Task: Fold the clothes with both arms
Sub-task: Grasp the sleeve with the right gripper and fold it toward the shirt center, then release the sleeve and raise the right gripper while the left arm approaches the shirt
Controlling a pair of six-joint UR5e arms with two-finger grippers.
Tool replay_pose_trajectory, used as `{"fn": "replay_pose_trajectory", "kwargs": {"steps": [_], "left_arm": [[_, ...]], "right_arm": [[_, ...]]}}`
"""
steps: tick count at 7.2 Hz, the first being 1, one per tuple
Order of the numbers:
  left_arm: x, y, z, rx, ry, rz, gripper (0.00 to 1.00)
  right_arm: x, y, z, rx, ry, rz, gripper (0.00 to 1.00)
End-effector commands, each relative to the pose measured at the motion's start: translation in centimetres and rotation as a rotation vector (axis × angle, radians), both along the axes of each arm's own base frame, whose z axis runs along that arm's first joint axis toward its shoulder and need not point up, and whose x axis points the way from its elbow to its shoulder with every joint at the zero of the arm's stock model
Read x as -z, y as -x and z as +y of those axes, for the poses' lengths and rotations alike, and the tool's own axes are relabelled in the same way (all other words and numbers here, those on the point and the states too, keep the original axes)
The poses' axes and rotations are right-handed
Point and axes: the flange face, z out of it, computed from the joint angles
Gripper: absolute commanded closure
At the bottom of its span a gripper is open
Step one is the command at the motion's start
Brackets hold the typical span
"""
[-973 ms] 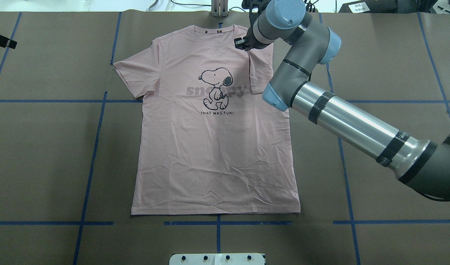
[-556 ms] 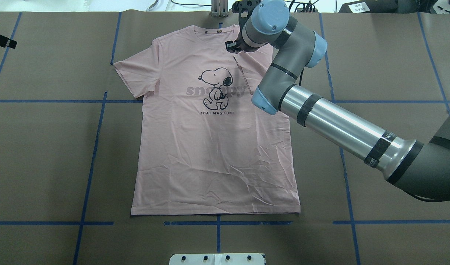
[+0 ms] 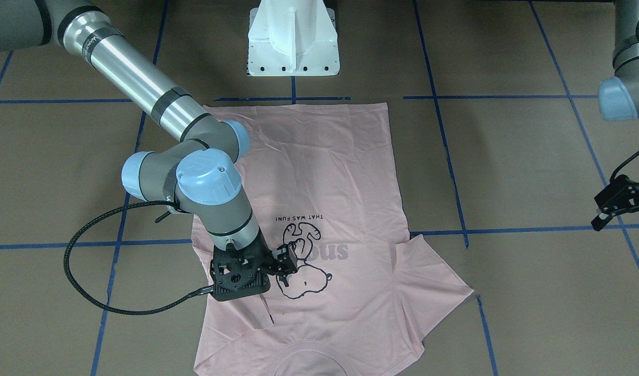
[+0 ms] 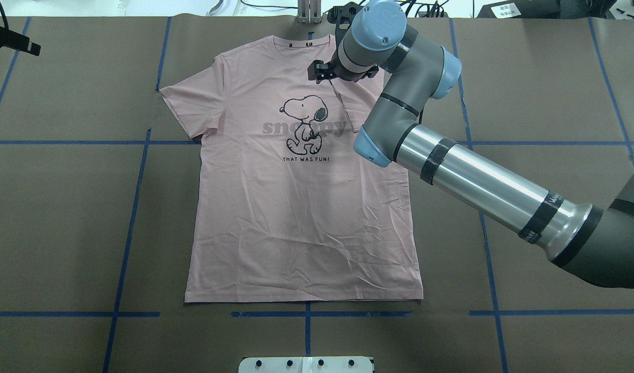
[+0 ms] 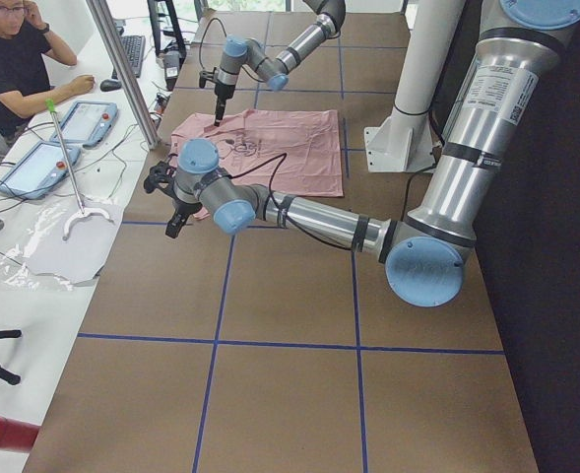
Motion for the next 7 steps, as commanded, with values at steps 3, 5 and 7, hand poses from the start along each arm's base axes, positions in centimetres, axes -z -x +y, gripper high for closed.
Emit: {"fn": "replay_pose_trajectory", "kwargs": {"steps": [3, 5, 7], "left_arm": [[5.0, -17.4, 0.9, 0.229, 0.175, 0.057, 0.00], [3.2, -23.2, -0.9, 0.273, 0.138, 0.034, 0.00], [0.2, -27.0, -2.0, 0.266, 0.105, 0.039, 0.00]], "right_arm": [[-3.8, -15.6, 3.5, -0.024, 0.312, 0.068, 0.00], [-6.3, -20.3, 2.9, 0.153, 0.155, 0.125, 0.00], [-7.6, -24.5, 3.8, 0.183, 0.124, 0.119, 0.00]]}}
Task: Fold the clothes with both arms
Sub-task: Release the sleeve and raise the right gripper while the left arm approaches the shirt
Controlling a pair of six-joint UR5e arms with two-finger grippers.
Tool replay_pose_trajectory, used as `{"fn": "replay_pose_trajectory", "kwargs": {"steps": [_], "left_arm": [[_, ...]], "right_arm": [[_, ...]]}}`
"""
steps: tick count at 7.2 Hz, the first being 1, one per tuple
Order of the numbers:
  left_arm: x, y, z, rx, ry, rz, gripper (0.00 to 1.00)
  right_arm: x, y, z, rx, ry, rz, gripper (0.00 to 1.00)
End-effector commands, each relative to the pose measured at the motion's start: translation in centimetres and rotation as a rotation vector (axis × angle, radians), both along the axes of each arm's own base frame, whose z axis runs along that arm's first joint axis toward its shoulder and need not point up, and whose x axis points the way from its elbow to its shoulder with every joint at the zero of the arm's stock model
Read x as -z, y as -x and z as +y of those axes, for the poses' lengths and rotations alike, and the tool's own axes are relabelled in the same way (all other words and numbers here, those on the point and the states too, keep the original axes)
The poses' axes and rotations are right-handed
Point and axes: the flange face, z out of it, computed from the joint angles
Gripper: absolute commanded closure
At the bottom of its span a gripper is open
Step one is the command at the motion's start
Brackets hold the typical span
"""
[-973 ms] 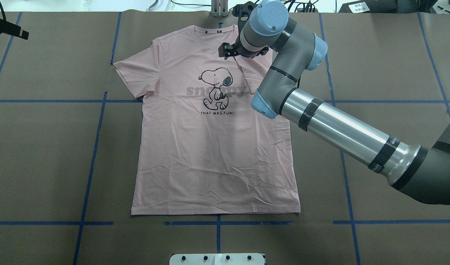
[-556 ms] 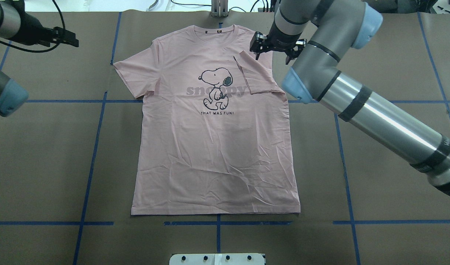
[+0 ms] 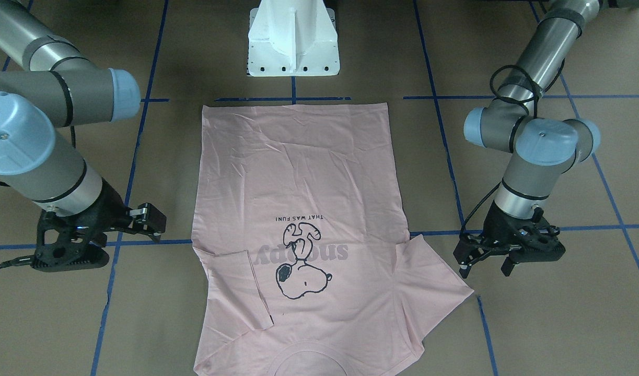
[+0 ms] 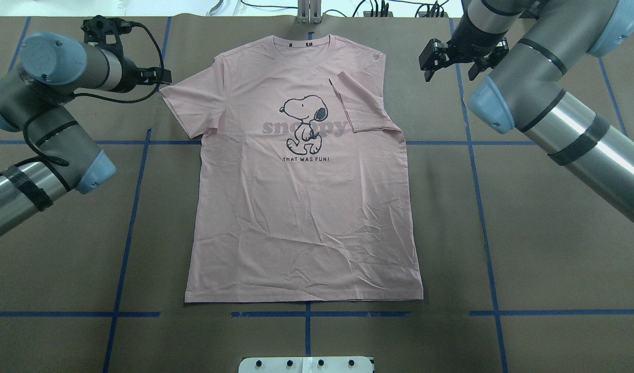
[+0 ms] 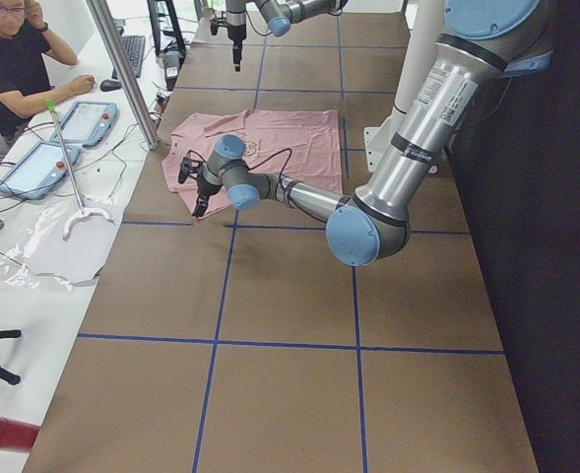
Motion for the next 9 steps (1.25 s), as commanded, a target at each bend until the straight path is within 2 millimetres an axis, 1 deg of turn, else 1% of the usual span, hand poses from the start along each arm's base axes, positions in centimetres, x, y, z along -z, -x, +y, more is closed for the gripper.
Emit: {"fn": "replay_pose_trajectory", "kwargs": {"steps": [1, 2, 3, 4, 5, 6, 7, 9], "left_arm": [[-1.2, -2.7, -0.4, -0.009, -0.012, -0.002, 0.00], [-1.2, -2.8, -0.3, -0.009, -0.012, -0.003, 0.01], [-1.5, -3.0, -0.5, -0.011, -0.007, -0.008, 0.02], [-1.3, -3.8, -1.3, -0.011, -0.002, -0.016, 0.02], [-1.1, -3.9, -1.7, 0.000, -0.005, -0.021, 0.04], [-1.4, -4.1, -1.7, -0.003, -0.002, -0.025, 0.07], [-1.7, -4.0, -1.6, -0.005, 0.000, -0.030, 0.12], [-2.0, -4.1, -1.7, -0.007, 0.000, -0.038, 0.27]], "right_arm": [[-1.5, -2.4, 1.4, 0.019, -0.020, -0.001, 0.00], [-1.2, -2.7, 1.4, 0.019, -0.019, -0.007, 0.00], [-1.3, -2.6, 1.4, 0.023, -0.014, -0.012, 0.00], [-1.6, -2.6, 1.3, 0.024, -0.007, -0.009, 0.00], [-1.8, -2.6, 1.3, 0.024, -0.003, -0.007, 0.00], [-2.0, -2.5, 1.2, 0.024, 0.002, -0.004, 0.00], [-2.0, -2.5, 1.2, 0.024, 0.000, -0.005, 0.00], [-2.0, -2.5, 1.2, 0.023, -0.001, -0.004, 0.00]]}}
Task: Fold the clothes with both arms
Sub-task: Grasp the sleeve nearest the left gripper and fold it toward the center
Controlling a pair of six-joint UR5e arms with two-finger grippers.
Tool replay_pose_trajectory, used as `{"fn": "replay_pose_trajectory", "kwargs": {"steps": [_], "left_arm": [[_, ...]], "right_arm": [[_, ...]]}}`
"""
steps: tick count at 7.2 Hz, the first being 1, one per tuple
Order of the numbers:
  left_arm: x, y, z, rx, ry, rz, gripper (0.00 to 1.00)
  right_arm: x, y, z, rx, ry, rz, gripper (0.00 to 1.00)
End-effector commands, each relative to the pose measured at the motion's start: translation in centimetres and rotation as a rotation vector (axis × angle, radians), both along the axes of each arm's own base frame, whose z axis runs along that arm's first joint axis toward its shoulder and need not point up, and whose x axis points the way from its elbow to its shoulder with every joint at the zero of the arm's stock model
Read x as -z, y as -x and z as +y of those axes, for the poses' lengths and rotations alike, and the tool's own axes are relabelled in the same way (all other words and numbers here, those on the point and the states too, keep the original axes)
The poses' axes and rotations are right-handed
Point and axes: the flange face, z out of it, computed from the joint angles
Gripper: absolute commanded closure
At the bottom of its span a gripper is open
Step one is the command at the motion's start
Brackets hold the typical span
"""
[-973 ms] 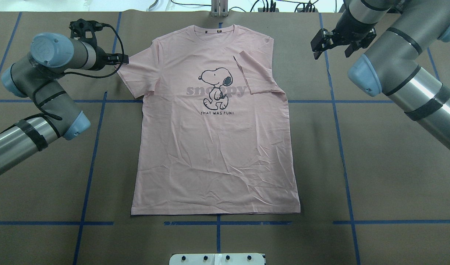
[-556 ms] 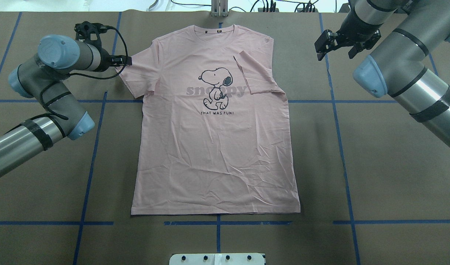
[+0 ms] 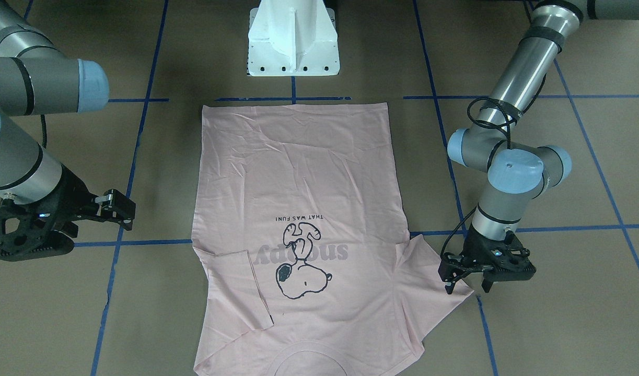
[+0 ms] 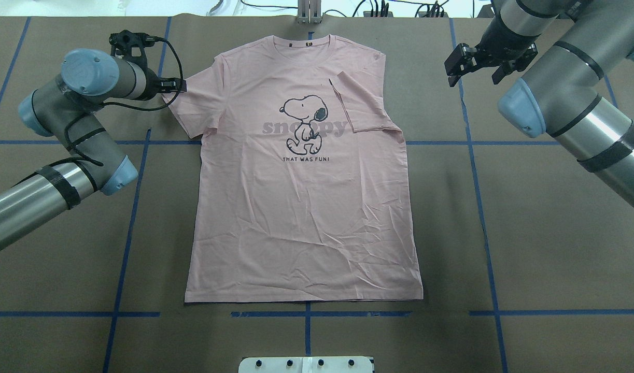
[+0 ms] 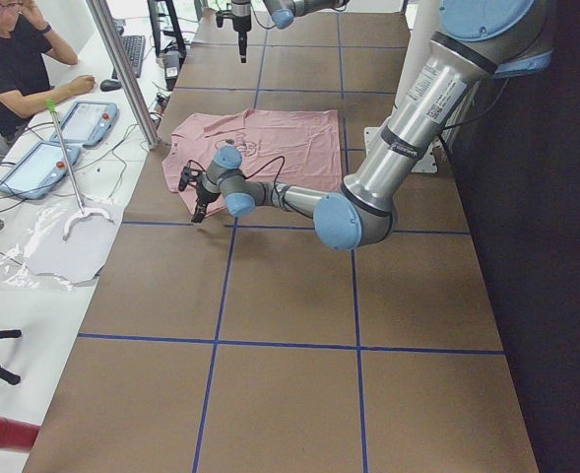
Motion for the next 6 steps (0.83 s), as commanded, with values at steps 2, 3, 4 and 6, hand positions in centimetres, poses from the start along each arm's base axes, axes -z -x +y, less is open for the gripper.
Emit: {"fn": "replay_pose_trajectory", "kwargs": {"steps": [2, 3, 4, 6], "left_arm": [[-0.8, -0.1, -0.1, -0.002, 0.009, -0.012, 0.50], [-0.8, -0.1, -0.1, -0.002, 0.010, -0.013, 0.67], [-0.8, -0.1, -0.1, -0.004, 0.009, -0.013, 0.90], [0.3, -0.2, -0.4, -0.007, -0.005, -0.006, 1.00]], "right_arm": [[0.0, 0.0, 0.0, 0.000, 0.000, 0.000, 0.00], [0.1, 0.0, 0.0, 0.000, -0.001, 0.000, 0.00], [0.1, 0.0, 0.0, 0.000, -0.001, 0.000, 0.00], [-0.1, 0.0, 0.0, 0.000, 0.001, 0.001, 0.00]]}}
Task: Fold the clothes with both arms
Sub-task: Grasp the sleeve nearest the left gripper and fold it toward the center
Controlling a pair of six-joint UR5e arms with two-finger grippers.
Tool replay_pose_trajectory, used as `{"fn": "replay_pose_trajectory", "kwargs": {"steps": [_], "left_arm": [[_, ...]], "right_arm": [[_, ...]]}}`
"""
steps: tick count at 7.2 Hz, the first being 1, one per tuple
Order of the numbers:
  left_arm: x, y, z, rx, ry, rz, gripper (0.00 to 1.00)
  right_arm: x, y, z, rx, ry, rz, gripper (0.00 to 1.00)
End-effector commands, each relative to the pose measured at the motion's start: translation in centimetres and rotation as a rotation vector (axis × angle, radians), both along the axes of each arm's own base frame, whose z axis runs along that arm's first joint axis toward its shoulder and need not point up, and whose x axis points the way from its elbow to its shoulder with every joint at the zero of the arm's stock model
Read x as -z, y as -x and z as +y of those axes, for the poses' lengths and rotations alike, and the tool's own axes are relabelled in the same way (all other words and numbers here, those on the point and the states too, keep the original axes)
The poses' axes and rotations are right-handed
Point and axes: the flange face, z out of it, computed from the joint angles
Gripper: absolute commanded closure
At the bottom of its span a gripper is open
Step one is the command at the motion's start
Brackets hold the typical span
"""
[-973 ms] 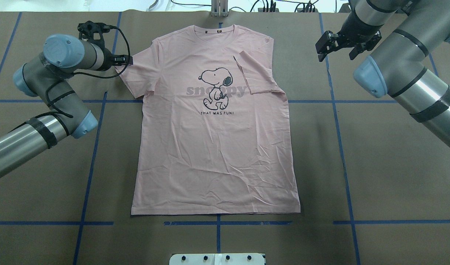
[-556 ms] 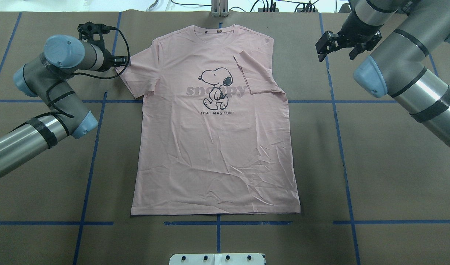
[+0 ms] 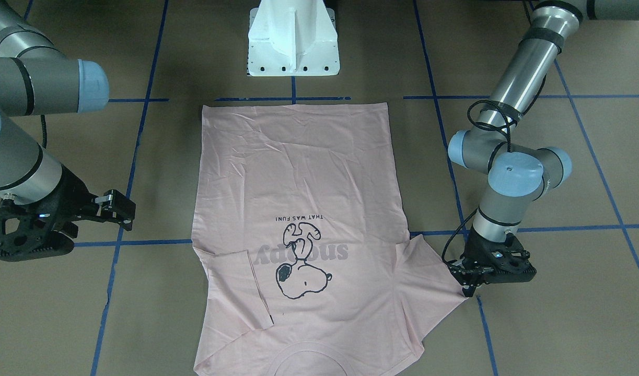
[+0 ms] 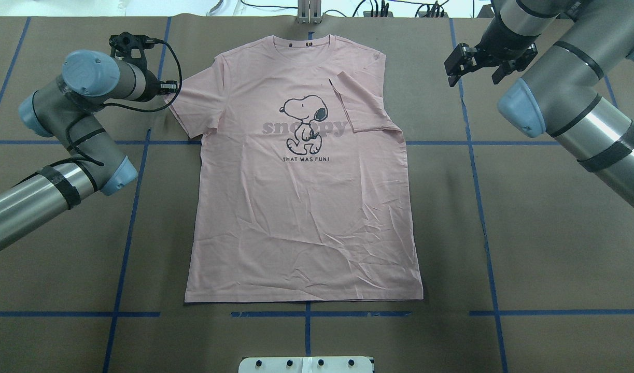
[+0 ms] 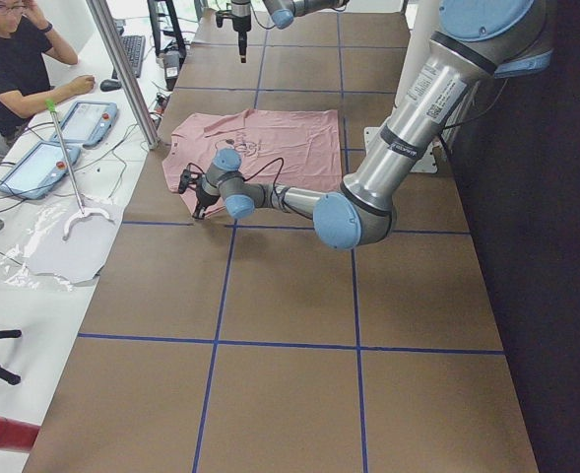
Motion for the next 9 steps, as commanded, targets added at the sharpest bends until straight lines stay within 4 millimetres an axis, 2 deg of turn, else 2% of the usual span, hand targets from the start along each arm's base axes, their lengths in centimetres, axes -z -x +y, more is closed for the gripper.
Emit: {"fn": "replay_pose_trajectory", "kwargs": {"steps": [1, 2, 4, 5, 6, 7, 8, 9], "left_arm": [[3.1, 0.0, -0.2, -0.006, -0.022, 0.029, 1.00], [7.0, 0.5, 0.3, -0.008, -0.009, 0.030, 1.00], [12.7, 0.3, 0.6, 0.025, 0.016, 0.083, 1.00], [14.3, -4.4, 1.7, 0.042, 0.093, 0.145, 1.00], [16.7, -8.0, 1.7, 0.061, 0.143, 0.188, 1.00], [20.2, -11.0, 1.1, 0.075, 0.177, 0.224, 1.00], [22.6, -12.3, -0.2, 0.088, 0.191, 0.241, 1.00], [20.8, -12.8, -0.6, 0.091, 0.196, 0.234, 1.00]], "right_arm": [[-0.2, 0.1, -0.1, 0.000, 0.001, 0.001, 0.00], [-0.3, 0.0, -0.1, 0.000, 0.000, 0.000, 0.00], [-0.3, 0.0, -0.1, 0.001, -0.003, -0.001, 0.00], [-0.2, 0.0, -0.1, 0.000, -0.003, -0.003, 0.00], [-0.2, -0.2, -0.2, -0.003, -0.005, -0.004, 0.00], [-0.3, -0.3, -0.1, -0.003, -0.004, -0.003, 0.00], [-0.3, -0.2, -0.1, -0.001, -0.002, -0.005, 0.00], [-0.2, -0.3, -0.1, -0.001, -0.004, -0.006, 0.00]]}}
